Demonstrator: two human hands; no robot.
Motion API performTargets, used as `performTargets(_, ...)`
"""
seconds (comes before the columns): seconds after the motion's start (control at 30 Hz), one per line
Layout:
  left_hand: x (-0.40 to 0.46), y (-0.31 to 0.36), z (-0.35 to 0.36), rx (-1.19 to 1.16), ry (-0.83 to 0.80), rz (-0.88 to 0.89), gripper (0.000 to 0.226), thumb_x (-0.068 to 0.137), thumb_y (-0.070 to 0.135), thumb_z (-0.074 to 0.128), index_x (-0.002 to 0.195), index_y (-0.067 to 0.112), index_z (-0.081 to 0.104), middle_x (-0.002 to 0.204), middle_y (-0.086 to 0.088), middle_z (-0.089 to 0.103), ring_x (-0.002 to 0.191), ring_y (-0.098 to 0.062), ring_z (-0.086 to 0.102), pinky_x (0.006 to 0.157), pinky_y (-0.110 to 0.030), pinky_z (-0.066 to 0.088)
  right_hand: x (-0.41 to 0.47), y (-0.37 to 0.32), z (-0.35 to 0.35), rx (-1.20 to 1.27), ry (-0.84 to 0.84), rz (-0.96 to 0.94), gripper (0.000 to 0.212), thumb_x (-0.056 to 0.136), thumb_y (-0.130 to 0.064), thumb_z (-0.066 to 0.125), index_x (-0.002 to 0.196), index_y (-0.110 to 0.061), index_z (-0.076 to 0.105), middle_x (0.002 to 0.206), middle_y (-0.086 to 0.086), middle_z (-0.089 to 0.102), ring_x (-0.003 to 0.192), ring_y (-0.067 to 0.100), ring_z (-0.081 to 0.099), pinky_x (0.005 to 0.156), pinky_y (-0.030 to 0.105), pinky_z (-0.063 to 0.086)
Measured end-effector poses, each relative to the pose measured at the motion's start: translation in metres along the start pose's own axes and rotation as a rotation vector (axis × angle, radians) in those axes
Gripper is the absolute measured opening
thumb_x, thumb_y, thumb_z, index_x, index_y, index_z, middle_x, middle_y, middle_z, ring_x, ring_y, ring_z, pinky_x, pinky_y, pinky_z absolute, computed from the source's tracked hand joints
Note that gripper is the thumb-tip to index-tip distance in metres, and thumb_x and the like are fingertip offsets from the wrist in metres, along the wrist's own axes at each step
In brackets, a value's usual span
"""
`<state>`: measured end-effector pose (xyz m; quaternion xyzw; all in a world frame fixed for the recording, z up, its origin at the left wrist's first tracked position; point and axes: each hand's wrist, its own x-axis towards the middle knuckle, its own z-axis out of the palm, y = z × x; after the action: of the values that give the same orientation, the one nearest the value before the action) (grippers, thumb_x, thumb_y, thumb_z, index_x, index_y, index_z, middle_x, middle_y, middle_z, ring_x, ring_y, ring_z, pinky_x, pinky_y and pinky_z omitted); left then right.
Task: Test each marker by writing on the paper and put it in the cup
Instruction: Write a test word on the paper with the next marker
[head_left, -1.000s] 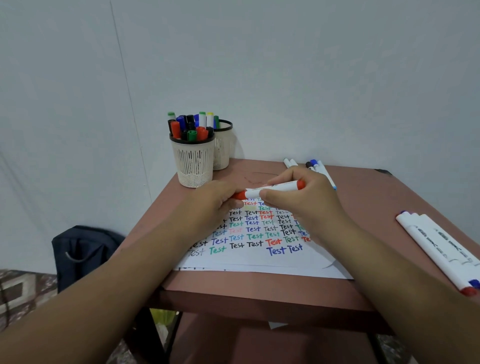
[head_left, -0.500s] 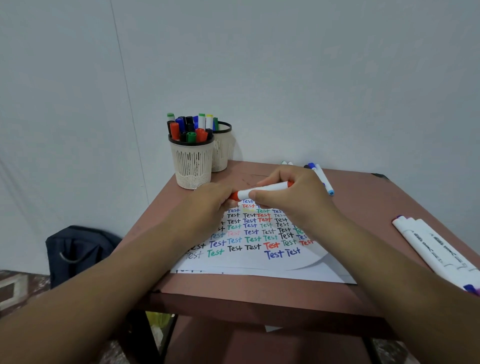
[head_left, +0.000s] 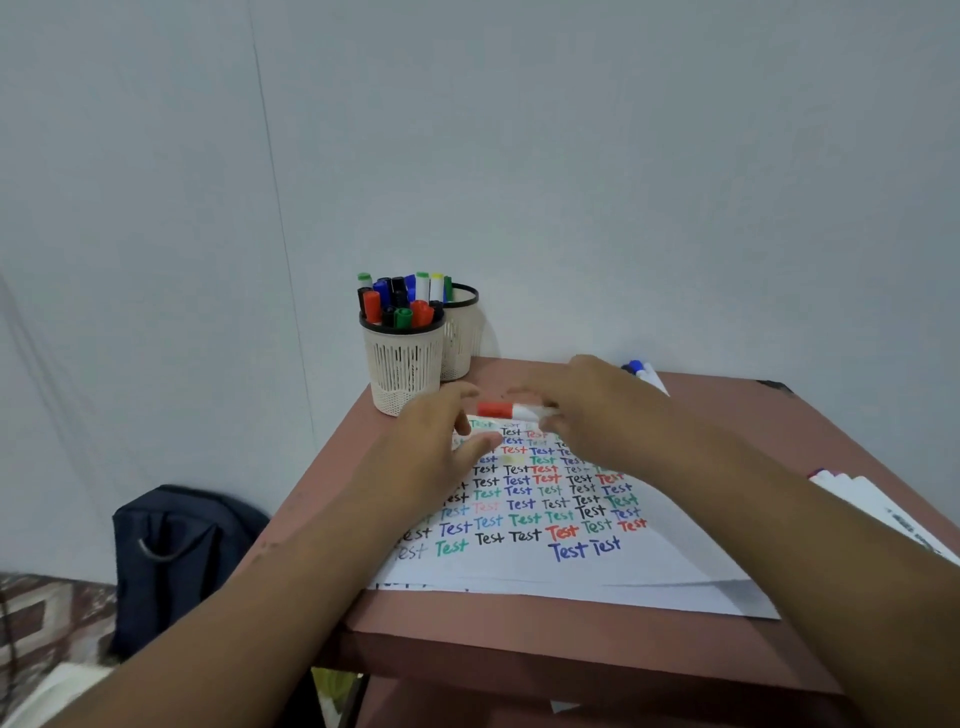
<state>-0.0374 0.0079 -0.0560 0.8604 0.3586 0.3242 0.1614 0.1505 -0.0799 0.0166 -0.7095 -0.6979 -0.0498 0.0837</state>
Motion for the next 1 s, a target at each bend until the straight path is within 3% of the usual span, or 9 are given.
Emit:
performTargets(0.17,0.004,-0.002,-0.001,-0.015,0.009,-0.125,0.066,0.083,0.06,0.07,0.139,0.036,0.043,0.118,0.018,0.053,0.109,-0.002,0.047,0.089,-0.025,0.042,0.041,0.014,-0.007,0.086,0.201,-0.032,0.079,0.102,-0.022,0.06,0.155,-0.055,0.012,0.093,0.004,0.069,0.071,0.019,0.065,0.07,0.04,0.06)
performTargets(0.23,0.006,-0.006,0.001,-0.018,0.017,-0.138,0.064,0.084,0.06,0.07,0.138,0.036,0.045,0.122,0.018,0.052,0.112,-0.001,0.045,0.089,-0.023,0.04,0.064,0.015,-0.012,0.25,0.348,-0.043,0.077,0.1,-0.019,0.062,0.154,-0.053,0.018,0.086,0.003,0.069,0.067,0.019,0.067,0.067,0.035,0.061)
performTargets(0.33,0.008,-0.011,0.002,-0.028,0.027,-0.142,0.062,0.085,0.059,0.069,0.137,0.036,0.046,0.123,0.019,0.051,0.117,-0.003,0.046,0.094,-0.025,0.042,0.102,0.01,-0.024,0.485,0.531,-0.03,0.069,0.097,-0.01,0.064,0.152,-0.036,0.032,0.081,0.0,0.066,0.067,0.009,0.064,0.056,0.007,0.045)
performTargets(0.43,0.009,-0.015,0.003,-0.039,0.026,-0.151,0.063,0.086,0.059,0.068,0.139,0.037,0.044,0.127,0.019,0.051,0.119,-0.002,0.045,0.098,-0.026,0.042,0.141,-0.001,-0.032,0.667,0.664,0.0,0.061,0.096,-0.007,0.063,0.145,-0.028,0.033,0.087,0.004,0.067,0.071,0.01,0.064,0.056,0.007,0.041)
performTargets(0.53,0.011,-0.017,0.004,-0.056,0.022,-0.16,0.064,0.086,0.058,0.068,0.141,0.036,0.043,0.129,0.019,0.05,0.119,-0.002,0.045,0.1,-0.027,0.043,0.173,-0.009,-0.028,0.741,0.652,0.004,0.053,0.098,-0.006,0.058,0.141,-0.024,0.033,0.091,0.01,0.067,0.075,0.017,0.067,0.061,0.018,0.046)
performTargets(0.67,0.013,-0.018,0.005,-0.06,0.009,-0.157,0.066,0.086,0.058,0.068,0.142,0.035,0.042,0.133,0.017,0.05,0.121,-0.003,0.045,0.105,-0.031,0.044,0.193,-0.014,-0.01,0.663,0.511,-0.006,0.048,0.101,-0.011,0.054,0.142,-0.026,0.033,0.095,0.008,0.063,0.072,0.012,0.062,0.05,0.01,0.042)
performTargets(0.77,0.014,-0.019,0.006,-0.05,-0.013,-0.146,0.067,0.086,0.058,0.067,0.143,0.034,0.042,0.138,0.016,0.049,0.123,-0.003,0.044,0.106,-0.032,0.043,0.195,-0.011,0.003,0.561,0.409,-0.001,0.052,0.102,-0.017,0.054,0.151,-0.028,0.038,0.105,0.008,0.068,0.088,0.02,0.067,0.075,0.028,0.056)
performTargets(0.83,0.014,-0.019,0.005,-0.037,-0.036,-0.142,0.067,0.086,0.059,0.066,0.143,0.034,0.042,0.14,0.016,0.048,0.125,-0.003,0.044,0.107,-0.033,0.043,0.192,-0.007,0.007,0.536,0.385,0.004,0.056,0.103,-0.022,0.055,0.156,-0.031,0.037,0.123,0.006,0.066,0.109,0.021,0.063,0.089,0.029,0.049)
performTargets(1.0,0.013,-0.016,0.002,0.018,-0.119,-0.144,0.062,0.085,0.063,0.065,0.139,0.039,0.046,0.137,0.015,0.048,0.118,-0.002,0.047,0.1,-0.031,0.047,0.178,0.027,0.0,0.468,0.365,0.041,0.042,0.104,-0.014,0.05,0.141,-0.03,0.058,0.135,0.002,0.062,0.11,0.012,0.054,0.092,0.024,0.04)
